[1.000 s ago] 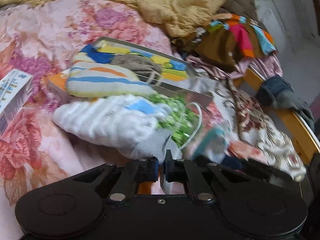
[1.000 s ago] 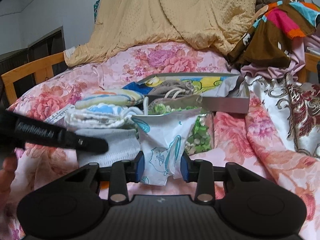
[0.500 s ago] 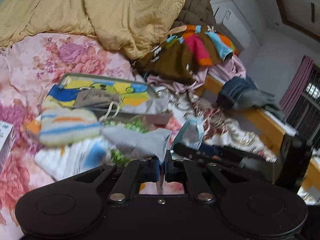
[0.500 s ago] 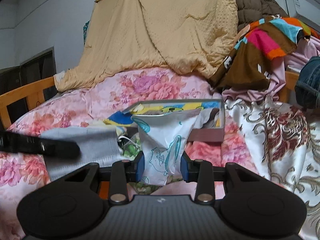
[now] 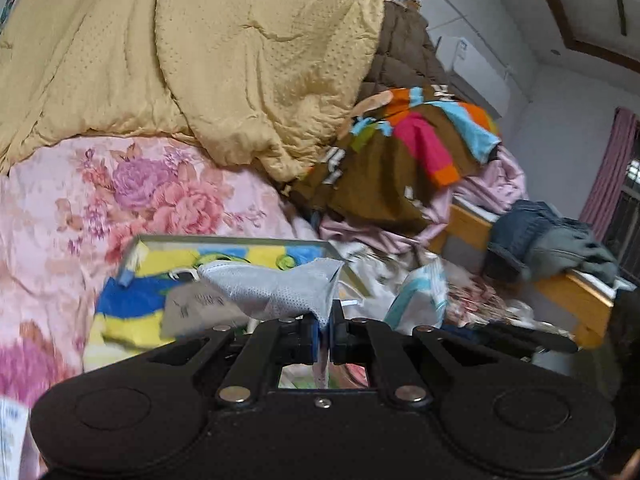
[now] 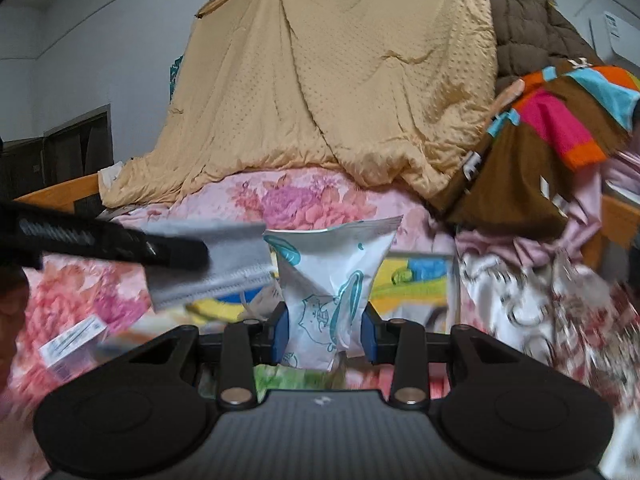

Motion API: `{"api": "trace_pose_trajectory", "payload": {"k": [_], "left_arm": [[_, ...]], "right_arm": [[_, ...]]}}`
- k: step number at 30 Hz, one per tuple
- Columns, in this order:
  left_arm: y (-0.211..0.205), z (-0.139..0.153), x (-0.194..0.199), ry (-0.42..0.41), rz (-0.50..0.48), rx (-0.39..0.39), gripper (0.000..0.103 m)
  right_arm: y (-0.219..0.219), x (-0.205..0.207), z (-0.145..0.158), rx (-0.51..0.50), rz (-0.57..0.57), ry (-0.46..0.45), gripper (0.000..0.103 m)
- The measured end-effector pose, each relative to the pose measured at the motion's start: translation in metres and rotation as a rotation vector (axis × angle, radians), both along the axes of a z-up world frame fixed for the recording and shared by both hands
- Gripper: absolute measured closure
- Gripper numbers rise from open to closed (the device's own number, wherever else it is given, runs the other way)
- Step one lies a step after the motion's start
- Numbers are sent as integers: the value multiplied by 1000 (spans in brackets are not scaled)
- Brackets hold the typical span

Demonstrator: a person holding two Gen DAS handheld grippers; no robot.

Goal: Organize soft objects
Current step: 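Carry the mask packet and grey mask onto the tray and open both grippers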

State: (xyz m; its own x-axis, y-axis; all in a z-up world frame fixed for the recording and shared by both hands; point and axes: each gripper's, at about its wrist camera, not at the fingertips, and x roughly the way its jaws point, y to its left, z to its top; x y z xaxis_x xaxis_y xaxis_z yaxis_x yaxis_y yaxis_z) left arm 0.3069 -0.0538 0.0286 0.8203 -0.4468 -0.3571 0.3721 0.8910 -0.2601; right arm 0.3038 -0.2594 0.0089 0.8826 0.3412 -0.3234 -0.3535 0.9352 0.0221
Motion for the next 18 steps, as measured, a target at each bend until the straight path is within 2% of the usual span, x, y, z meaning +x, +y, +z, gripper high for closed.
{"api": "trace_pose_trajectory", "payload": {"k": [7, 10, 18], "left_arm": [[-8, -22, 85, 26, 38, 41, 99], [-10, -36, 114, 58, 46, 28, 99], [-19, -56, 159, 107, 67, 55, 99]], "right_arm": [[4, 78, -10, -5, -47, 51, 64], [5, 104, -20, -38, -78, 89, 64], [5, 148, -42, -75, -152, 211, 64]]}}
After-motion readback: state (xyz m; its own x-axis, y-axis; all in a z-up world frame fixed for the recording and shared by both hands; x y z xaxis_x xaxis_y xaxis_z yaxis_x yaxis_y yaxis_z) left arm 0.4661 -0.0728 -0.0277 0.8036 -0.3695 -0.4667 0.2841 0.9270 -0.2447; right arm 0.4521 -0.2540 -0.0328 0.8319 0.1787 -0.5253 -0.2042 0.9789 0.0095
